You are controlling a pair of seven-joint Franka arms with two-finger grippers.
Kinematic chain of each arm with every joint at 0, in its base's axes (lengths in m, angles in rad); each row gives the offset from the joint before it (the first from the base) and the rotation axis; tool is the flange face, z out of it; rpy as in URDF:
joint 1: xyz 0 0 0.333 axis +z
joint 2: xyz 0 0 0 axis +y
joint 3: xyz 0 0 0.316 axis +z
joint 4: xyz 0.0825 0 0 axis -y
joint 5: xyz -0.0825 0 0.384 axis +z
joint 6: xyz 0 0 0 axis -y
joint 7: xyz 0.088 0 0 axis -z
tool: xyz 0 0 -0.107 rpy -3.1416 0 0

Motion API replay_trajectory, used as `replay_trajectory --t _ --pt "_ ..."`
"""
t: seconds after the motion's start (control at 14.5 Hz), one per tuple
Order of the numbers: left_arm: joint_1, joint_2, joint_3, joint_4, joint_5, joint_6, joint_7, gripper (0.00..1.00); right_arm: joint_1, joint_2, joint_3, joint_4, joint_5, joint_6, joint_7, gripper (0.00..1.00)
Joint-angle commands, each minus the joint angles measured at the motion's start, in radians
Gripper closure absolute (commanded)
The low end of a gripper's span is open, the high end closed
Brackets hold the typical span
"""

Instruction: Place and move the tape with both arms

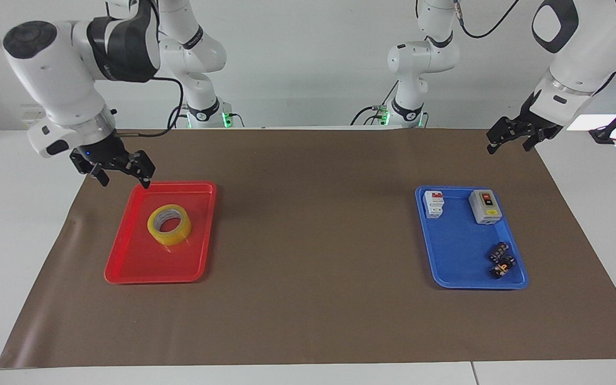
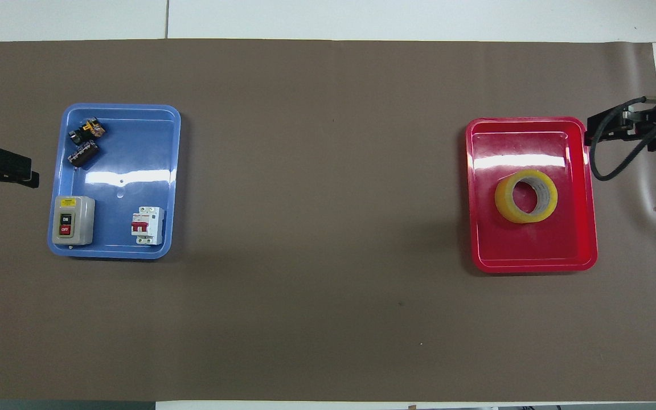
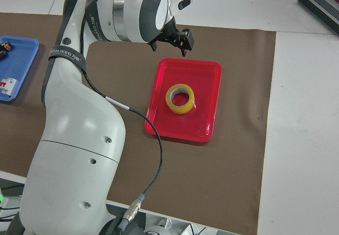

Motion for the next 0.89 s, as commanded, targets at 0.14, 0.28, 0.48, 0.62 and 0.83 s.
replay_trajectory --t 0.14,0.28,0.48,0.62,0.83 --pt "0.006 -0.012 0.002 -0.011 -0.019 -0.003 0.012 0.0 -0.022 -0.1 0.001 -0.024 0.011 -0.126 0.102 0.0" --pt "0.006 -0.011 0.002 -0.011 -0.019 -0.003 0.01 0.0 -0.029 -0.12 0.003 -0.061 0.011 -0.132 0.109 0.0" --pt "0.006 -0.012 0.002 -0.011 -0.019 -0.003 0.01 0.0 -0.023 -0.128 0.004 -0.072 0.016 -0.133 0.102 0.0" --pt "0.006 -0.011 0.002 -0.011 -0.019 -0.003 0.01 0.0 -0.025 -0.132 0.004 -0.085 0.019 -0.132 0.099 0.0" --pt "0.006 -0.011 0.002 -0.011 -0.019 -0.003 0.01 0.0 -0.016 -0.137 0.01 -0.096 0.013 -0.129 0.062 0.0"
